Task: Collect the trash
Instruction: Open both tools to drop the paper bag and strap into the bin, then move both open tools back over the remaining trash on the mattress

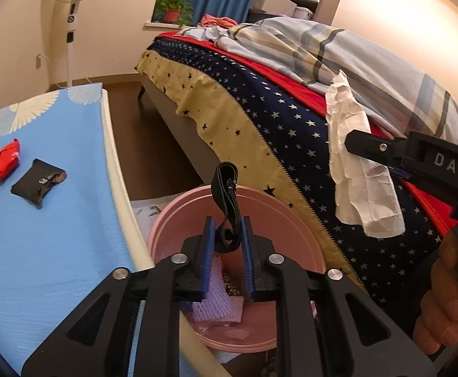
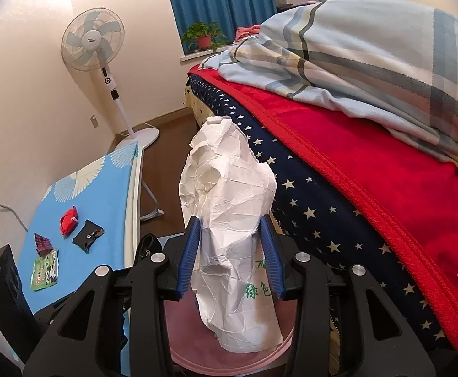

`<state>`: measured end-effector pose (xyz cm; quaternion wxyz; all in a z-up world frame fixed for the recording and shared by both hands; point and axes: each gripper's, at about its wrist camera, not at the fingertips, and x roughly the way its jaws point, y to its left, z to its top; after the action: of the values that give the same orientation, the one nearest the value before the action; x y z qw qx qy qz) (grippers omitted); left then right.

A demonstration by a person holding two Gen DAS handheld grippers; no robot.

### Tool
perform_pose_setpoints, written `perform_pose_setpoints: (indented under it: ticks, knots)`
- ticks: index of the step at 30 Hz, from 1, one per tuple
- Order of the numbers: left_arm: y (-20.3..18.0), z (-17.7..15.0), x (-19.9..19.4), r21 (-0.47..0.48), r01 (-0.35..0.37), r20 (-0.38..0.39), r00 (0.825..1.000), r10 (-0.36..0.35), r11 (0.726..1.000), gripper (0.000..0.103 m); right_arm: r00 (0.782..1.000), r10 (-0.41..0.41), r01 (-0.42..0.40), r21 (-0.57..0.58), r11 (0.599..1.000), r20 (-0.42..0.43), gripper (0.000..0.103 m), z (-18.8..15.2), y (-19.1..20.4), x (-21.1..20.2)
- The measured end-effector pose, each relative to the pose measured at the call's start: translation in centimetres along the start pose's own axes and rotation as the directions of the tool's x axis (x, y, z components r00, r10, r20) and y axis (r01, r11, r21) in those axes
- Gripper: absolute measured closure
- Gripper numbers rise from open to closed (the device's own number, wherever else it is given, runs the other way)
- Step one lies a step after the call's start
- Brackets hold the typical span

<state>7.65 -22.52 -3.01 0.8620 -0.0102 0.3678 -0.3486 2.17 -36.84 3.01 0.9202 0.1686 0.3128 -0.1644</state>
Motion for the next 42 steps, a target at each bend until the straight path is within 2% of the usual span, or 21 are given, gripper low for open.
perform_pose_setpoints:
  ticks: [6,25,42]
  knots:
    - [-0.1,-0.2,-0.4,-0.002,0.029,-0.001,1.0,-0.029,1.0,0.071,1.0,-0.02,0.02,0.022,1.0,0.011,0.048,0.1,-0.5,-0.2]
    - [1.1,-0.2,-3.3,-0.006,-0.006,0.042,0.999,0.006,1.0,0.071,0.998,0.0,0.0,-0.005,1.0,0.065,0.048,0.2,0.3,-1.7]
    - [5.4,-0.7,-7.9,-0.065,-0.125,0.107,0.986,0.131,0.99,0.071,0.993,0.087,-0.082,-0.056,0.995,0.082,0.048,0.2,3.9,-1.5]
